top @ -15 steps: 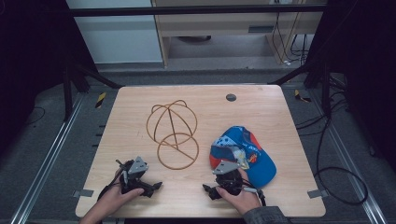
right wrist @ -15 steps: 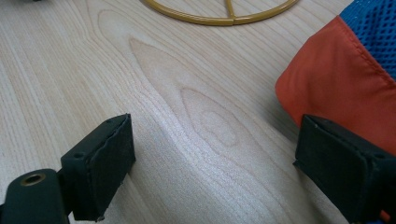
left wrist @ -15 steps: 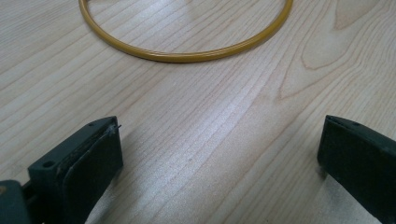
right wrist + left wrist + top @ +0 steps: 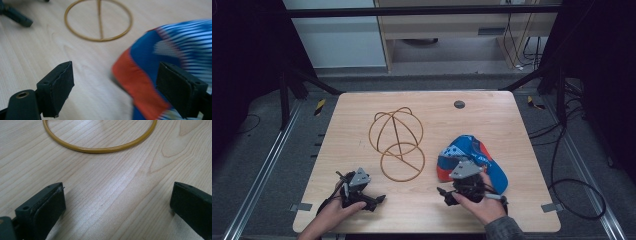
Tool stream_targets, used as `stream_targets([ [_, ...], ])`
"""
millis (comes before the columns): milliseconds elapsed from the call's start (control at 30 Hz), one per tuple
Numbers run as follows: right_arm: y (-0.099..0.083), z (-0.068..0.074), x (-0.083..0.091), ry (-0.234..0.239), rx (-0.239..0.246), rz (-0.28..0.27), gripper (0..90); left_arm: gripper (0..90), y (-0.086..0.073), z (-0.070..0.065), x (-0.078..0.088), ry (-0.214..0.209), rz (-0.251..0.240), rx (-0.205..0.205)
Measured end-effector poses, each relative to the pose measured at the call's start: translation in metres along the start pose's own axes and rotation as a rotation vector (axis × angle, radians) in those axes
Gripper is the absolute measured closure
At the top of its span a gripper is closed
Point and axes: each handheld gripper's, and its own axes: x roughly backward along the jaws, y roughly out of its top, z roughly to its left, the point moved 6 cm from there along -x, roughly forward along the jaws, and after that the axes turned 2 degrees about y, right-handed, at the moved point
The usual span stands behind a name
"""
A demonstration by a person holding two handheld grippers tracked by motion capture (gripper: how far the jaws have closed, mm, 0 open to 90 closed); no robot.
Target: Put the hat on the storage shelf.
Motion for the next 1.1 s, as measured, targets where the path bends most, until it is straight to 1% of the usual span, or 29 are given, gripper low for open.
stream_targets([
  [33,0.003,-0.014,0.015,-0.022,-0.017,-0.010,14.3,0.0,0.000,0.000,0.000,0.002,0.000,0.000],
  [67,0.003,-0.014,0.015,-0.022,-0.017,-0.010,14.3,0.0,0.000,0.000,0.000,0.000,0.000,0.000],
  [133,0.005,-0.027,0.029,-0.040,-0.030,-0.026,15.1,0.0,0.000,0.000,0.000,0.001,0.000,0.000],
  [200,0.005,-0.039,0.038,-0.065,-0.044,-0.017,17.0,0.0,0.000,0.000,0.000,0.000,0.000,0.000],
  [300,0.003,-0.055,0.047,-0.094,-0.050,0.025,19.5,0.0,0.000,0.000,0.000,0.000,0.000,-0.001],
  [333,0.001,-0.062,0.049,-0.097,-0.062,0.045,19.6,0.0,0.000,0.000,0.000,0.002,0.001,-0.001],
  [367,0.001,-0.066,0.050,-0.098,-0.067,0.054,19.7,0.0,0.000,0.000,0.000,0.001,0.000,0.000],
  [400,-0.003,-0.075,0.052,-0.101,-0.076,0.096,20.8,0.0,0.000,0.000,0.000,0.001,0.001,0.001],
  [433,-0.003,-0.075,0.052,-0.101,-0.076,0.096,20.8,0.0,0.000,0.000,0.000,0.001,0.000,0.001],
  [567,-0.006,-0.086,0.056,-0.101,-0.076,0.148,23.1,0.0,0.000,0.000,0.000,0.000,-0.001,0.001],
  [600,-0.005,-0.088,0.057,-0.101,-0.067,0.157,23.5,0.0,0.000,0.000,0.000,0.001,0.000,0.000],
  [733,-0.003,-0.093,0.058,-0.070,-0.078,0.188,23.3,0.0,0.000,0.000,0.000,0.001,-0.001,0.000],
  [833,-0.004,-0.096,0.056,-0.061,-0.079,0.211,23.9,0.0,0.000,0.000,0.000,0.001,-0.001,0.000],
  [900,-0.005,-0.097,0.054,-0.041,-0.081,0.234,23.9,0.0,0.000,0.000,0.000,0.001,-0.001,0.000],
  [967,-0.006,-0.099,0.052,-0.035,-0.079,0.256,23.6,0.0,0.000,0.000,0.000,-0.001,0.000,-0.001],
  [1033,-0.006,-0.103,0.051,-0.020,-0.091,0.274,24.5,0.0,0.000,0.000,0.000,0.001,-0.001,0.000],
  [1100,-0.005,-0.105,0.050,-0.020,-0.086,0.283,24.9,0.0,0.000,0.000,0.000,-0.001,0.000,0.000],
])
